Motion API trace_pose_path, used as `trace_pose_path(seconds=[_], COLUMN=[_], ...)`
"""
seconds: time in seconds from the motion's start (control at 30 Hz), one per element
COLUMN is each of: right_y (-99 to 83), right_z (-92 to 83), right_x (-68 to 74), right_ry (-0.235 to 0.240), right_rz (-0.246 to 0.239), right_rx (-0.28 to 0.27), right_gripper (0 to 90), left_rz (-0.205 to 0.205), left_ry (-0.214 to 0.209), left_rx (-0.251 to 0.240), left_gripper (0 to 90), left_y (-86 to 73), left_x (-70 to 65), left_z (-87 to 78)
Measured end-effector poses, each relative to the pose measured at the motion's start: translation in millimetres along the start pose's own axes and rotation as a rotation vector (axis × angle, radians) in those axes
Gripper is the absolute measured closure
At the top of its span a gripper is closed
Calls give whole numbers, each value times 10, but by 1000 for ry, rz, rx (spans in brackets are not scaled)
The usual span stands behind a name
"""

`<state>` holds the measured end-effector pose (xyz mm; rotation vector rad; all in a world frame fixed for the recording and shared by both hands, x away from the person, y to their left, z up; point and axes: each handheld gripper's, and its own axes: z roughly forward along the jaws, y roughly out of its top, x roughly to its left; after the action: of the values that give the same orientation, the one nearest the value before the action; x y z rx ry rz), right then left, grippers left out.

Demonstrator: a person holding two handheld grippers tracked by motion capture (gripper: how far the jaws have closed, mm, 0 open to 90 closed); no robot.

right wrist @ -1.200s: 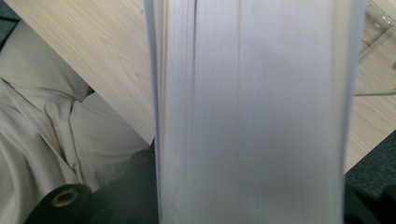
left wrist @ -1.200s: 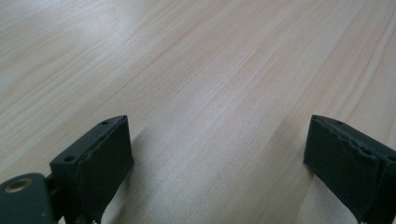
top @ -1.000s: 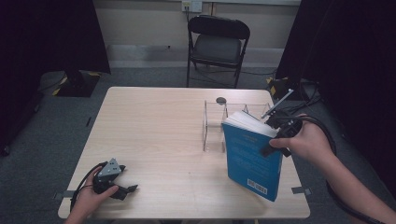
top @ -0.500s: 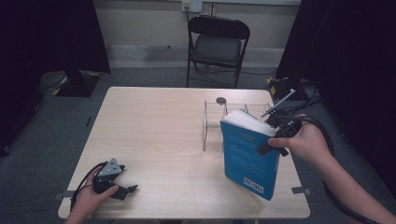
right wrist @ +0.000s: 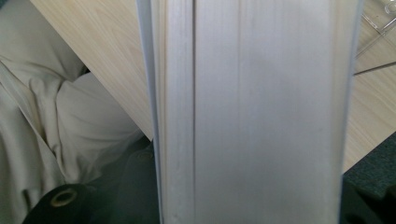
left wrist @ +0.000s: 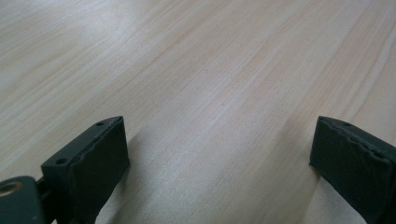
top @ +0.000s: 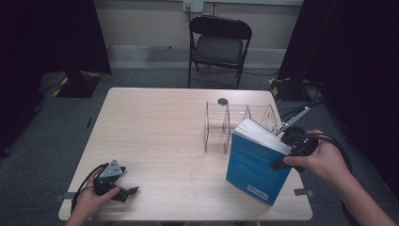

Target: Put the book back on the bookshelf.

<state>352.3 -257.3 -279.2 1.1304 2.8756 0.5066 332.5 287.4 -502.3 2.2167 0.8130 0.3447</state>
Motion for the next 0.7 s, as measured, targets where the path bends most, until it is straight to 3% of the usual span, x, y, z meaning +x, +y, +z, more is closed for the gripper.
trace_pose_path(seconds=[0.2, 0.43, 0.7], right_y=[-19, 10, 48], right_z=[50, 81, 174], right_x=[3, -7, -11], right_ry=[-30, -16, -6], right_rz=[-18, -9, -16], right_rx=[55, 1, 41], right_gripper=[590, 581, 582], left_rz=[1, 6, 6], left_ry=[-4, -7, -7], left_rx=[3, 5, 5], left_gripper=[25, 14, 14], left_y=[3, 6, 6], left_x=[-2, 2, 1], left_z=[6, 8, 8])
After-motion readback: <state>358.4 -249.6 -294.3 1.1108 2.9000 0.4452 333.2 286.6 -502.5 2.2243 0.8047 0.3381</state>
